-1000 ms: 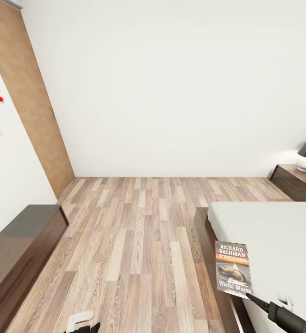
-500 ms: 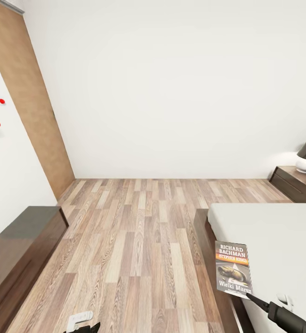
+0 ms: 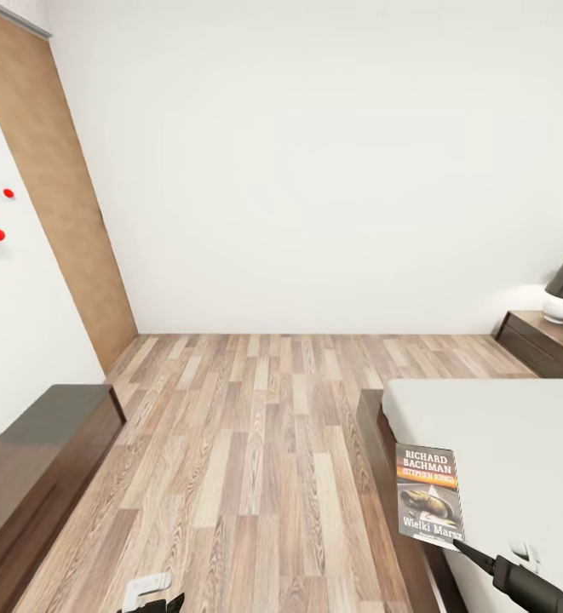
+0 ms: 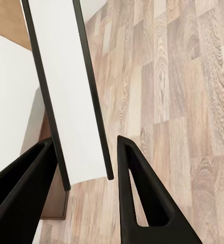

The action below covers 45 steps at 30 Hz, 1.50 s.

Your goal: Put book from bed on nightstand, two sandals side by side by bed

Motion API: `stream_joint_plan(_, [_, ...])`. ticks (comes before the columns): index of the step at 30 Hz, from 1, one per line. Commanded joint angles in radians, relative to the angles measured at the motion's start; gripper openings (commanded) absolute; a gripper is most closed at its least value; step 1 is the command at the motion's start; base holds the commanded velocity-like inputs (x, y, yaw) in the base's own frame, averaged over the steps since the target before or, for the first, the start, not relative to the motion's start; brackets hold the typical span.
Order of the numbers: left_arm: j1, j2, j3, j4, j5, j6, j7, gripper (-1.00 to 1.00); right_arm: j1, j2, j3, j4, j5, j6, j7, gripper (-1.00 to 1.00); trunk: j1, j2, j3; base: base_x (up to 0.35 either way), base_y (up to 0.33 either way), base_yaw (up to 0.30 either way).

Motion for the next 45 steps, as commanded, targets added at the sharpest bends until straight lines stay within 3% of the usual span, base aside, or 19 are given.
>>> stream_joint_plan(1, [-0.001,0.000,0.005,0.001,0.002,-0.001,-0.006,1.00,-0.001,0.000,-0.002,0.000,-0.001,0.007,0.003,-1.00,0.001,-0.002,-0.001,0.000,0.000,0.000])
stream_joint_plan(28, [-0.001,0.000,0.005,0.001,0.002,-0.001,-0.006,1.00,-0.001,0.000,-0.002,0.000,-0.001,0.007,0.003,-1.00,0.001,-0.002,0.042,0.000,0.000,0.000])
stream_joint_plan(45, [-0.001,0.000,0.006,0.001,0.002,-0.001,-0.006,1.00,-0.001,0.000,-0.002,0.001,-0.001,0.006,0.003,-1.00,0.001,-0.002,0.044,0.000,0.000,0.000])
